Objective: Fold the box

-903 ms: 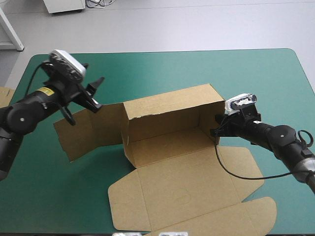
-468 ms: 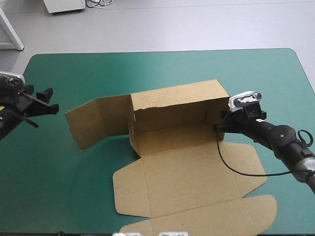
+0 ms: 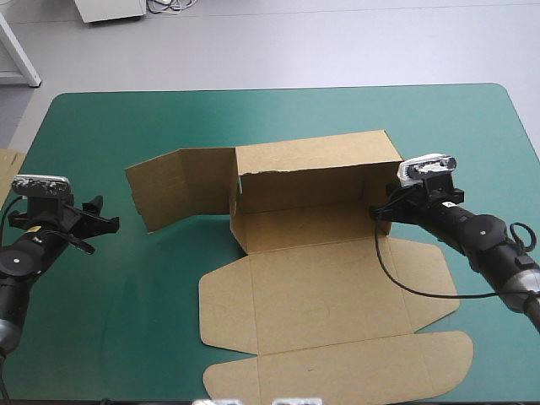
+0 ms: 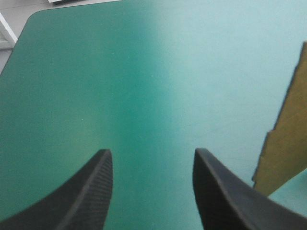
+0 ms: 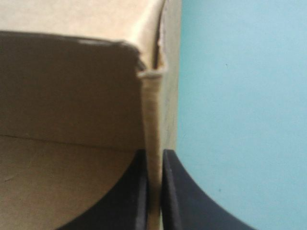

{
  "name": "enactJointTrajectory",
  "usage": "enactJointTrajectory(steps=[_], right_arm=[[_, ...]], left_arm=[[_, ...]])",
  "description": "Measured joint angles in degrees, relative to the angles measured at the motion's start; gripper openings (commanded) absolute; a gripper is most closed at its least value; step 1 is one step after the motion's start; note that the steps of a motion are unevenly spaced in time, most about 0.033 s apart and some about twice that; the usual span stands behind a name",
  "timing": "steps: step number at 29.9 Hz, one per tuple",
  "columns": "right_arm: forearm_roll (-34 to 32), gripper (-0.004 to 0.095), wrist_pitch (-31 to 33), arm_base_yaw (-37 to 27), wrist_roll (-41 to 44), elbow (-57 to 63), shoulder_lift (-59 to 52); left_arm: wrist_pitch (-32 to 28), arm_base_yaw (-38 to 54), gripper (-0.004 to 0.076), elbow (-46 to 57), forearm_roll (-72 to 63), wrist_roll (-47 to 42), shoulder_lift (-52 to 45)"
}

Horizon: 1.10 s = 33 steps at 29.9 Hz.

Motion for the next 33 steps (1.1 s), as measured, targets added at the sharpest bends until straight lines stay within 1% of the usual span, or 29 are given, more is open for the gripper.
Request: enactJointTrajectory(steps=[3, 7, 9, 12, 15, 18, 21, 22, 23, 26, 29, 33], right_arm=[[0.00, -0.0020, 0.00, 0.00, 0.59, 0.00, 0.00], [0.04, -0.0021, -0.11, 0.00, 0.77, 0.00, 0.00], [0.04, -0.0020, -0.11, 0.00, 0.77, 0.00, 0.00], [-0.10, -0.0019, 0.14, -0.06, 0.85, 0.00, 0.00], [-2.73, -0.0019, 0.58, -0.06, 3.18, 0.00, 0.00], [-8.97, -0.0019, 1.90, -0.06, 8.86, -0.62, 0.00], [-18.84, -0.0019, 5.40, -0.33, 19.61, -2.99, 0.06], [-23.20, -0.0019, 7.17, -0.61, 23.23, -4.48, 0.22], [-27.61, -0.0019, 10.46, -0.81, 28.51, -6.31, 0.62], [-38.92, -0.0019, 18.39, -1.12, 38.56, -12.77, 3.04], [-43.08, -0.0020, 23.83, -1.12, 42.90, -18.11, 6.19], [-43.97, -0.0019, 25.62, -1.12, 44.44, -21.27, 8.64]], left_arm=[[0.49, 0.00, 0.0300, 0.00, -3.18, 0.14, -0.14], [5.19, 0.00, 0.0300, 0.00, -6.63, 0.31, -0.68], [6.60, 0.00, 0.0300, 0.00, -7.04, 0.31, -1.10], [7.19, 0.00, 0.0300, 0.00, -8.04, 0.31, -1.76], [7.65, 0.00, 0.0298, 0.00, -8.74, 0.31, -1.89], [9.03, 0.00, 0.0296, -0.56, -8.94, 0.31, -1.90], [10.17, 0.00, 0.0296, -1.30, -9.40, 0.31, -1.95], [10.57, 0.00, 0.0296, -1.52, -9.53, 0.31, -1.95], [10.90, 0.00, 0.0296, -1.82, -9.59, 0.31, -1.95], [11.70, 0.00, 0.0296, -2.28, -9.90, 0.31, -1.95], [11.76, -0.21, 0.0296, -2.35, -9.85, 0.31, -2.01], [11.78, -1.36, 0.0296, -2.35, -9.85, 0.31, -2.07]])
